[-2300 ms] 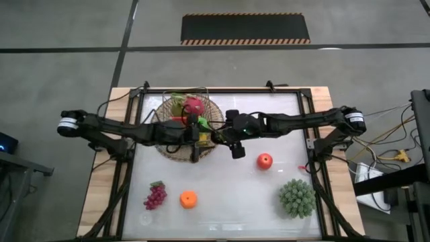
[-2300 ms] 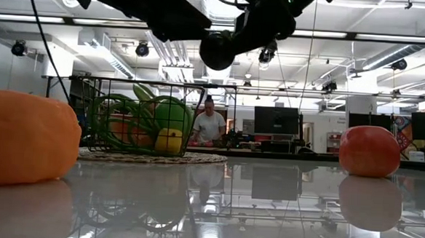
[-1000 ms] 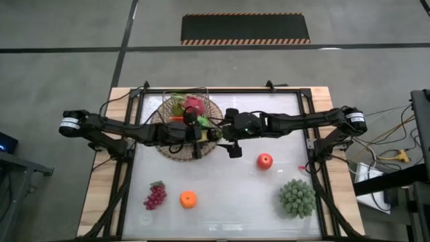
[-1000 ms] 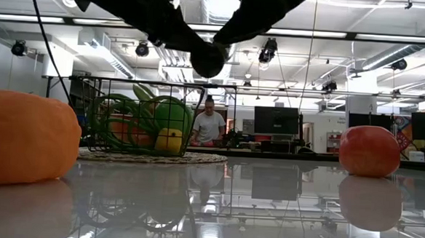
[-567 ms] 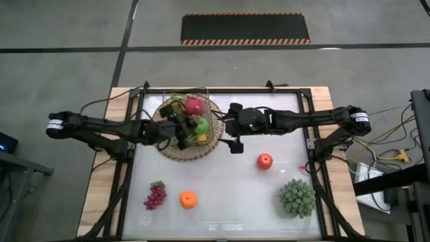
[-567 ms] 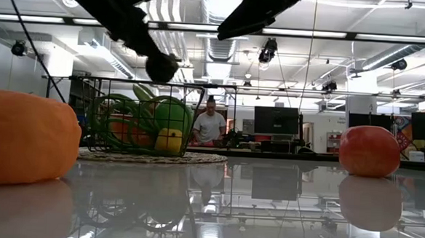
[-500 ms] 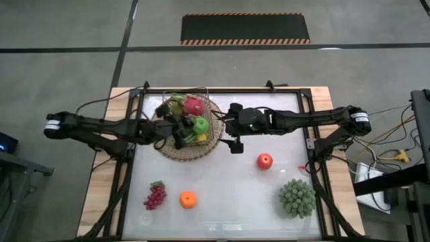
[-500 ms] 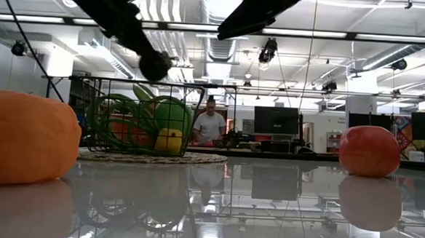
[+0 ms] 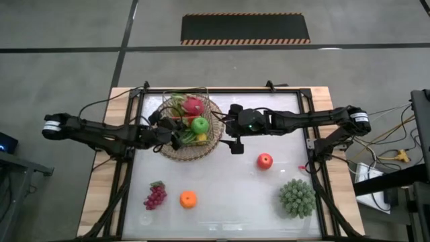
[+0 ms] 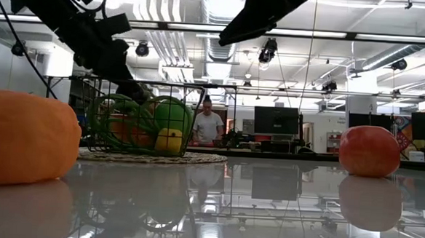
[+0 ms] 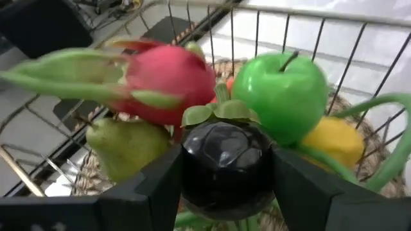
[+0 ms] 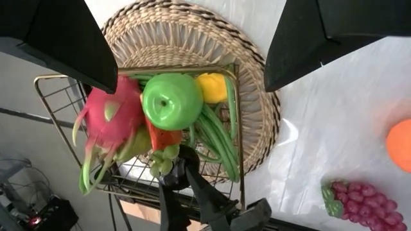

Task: Build produce basket
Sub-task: Put the purple mangosteen into the wire basket, then put the red apple into the wire basket

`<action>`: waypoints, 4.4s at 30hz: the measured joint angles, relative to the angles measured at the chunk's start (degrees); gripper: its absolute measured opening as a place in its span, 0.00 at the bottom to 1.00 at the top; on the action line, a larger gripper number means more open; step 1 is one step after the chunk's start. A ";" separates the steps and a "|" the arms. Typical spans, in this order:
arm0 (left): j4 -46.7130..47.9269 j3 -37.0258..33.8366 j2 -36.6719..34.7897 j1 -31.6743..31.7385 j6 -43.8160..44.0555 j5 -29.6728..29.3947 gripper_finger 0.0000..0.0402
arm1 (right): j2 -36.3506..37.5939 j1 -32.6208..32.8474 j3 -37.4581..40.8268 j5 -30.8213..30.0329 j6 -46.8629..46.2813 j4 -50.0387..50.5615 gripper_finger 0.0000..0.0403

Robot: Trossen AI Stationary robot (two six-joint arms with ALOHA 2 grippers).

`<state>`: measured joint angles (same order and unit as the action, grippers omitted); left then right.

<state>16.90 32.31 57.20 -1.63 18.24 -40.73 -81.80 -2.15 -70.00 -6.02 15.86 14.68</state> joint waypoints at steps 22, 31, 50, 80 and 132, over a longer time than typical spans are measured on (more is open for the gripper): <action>-0.02 4.39 0.01 -0.05 -5.15 2.01 0.74 | -0.02 0.12 0.02 -0.02 -2.45 2.61 0.93; -14.54 5.79 -0.01 -5.11 -19.36 9.79 0.75 | 0.80 2.11 0.04 0.24 -4.97 7.02 0.93; -29.80 5.64 0.01 -11.61 -34.20 13.95 0.75 | 1.27 12.57 2.96 1.21 -40.73 50.06 0.93; -29.62 4.67 -0.30 -11.61 -40.35 13.25 0.75 | 1.46 14.12 14.61 3.46 -41.33 34.44 0.71; -55.48 -12.08 -20.25 -11.56 -51.62 7.44 0.75 | -49.86 -8.39 -64.76 11.93 -2.43 31.97 0.73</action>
<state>-38.59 20.23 36.95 -13.19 -33.39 -33.30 -131.66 -10.55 -134.76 5.91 13.42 46.65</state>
